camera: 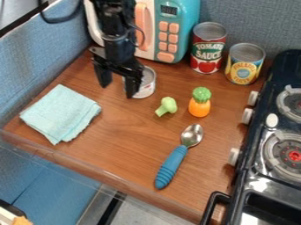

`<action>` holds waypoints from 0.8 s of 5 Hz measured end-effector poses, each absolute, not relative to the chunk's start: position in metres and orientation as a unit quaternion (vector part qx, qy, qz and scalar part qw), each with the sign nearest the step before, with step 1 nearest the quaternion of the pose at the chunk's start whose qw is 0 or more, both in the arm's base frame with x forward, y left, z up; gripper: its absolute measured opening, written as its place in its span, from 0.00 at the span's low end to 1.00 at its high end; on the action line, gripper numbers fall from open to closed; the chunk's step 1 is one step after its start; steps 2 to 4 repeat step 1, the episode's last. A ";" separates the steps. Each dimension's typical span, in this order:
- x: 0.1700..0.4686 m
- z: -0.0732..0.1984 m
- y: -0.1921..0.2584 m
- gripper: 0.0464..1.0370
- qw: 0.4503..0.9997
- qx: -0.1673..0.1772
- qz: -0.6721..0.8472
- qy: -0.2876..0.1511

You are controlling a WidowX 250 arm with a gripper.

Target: Move the can in a straight line to the upper side of the table next to the green object

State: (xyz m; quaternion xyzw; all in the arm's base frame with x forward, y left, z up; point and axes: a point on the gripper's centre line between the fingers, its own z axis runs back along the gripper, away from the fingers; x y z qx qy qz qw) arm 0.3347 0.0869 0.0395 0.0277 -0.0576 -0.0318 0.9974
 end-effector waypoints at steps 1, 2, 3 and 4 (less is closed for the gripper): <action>0.322 0.041 0.096 0.96 0.998 0.030 -0.023 -0.053; 0.322 0.041 0.096 0.96 0.998 0.030 -0.023 -0.053; 0.322 0.041 0.096 0.96 0.998 0.030 -0.023 -0.053; 0.322 0.041 0.096 0.96 0.998 0.030 -0.023 -0.053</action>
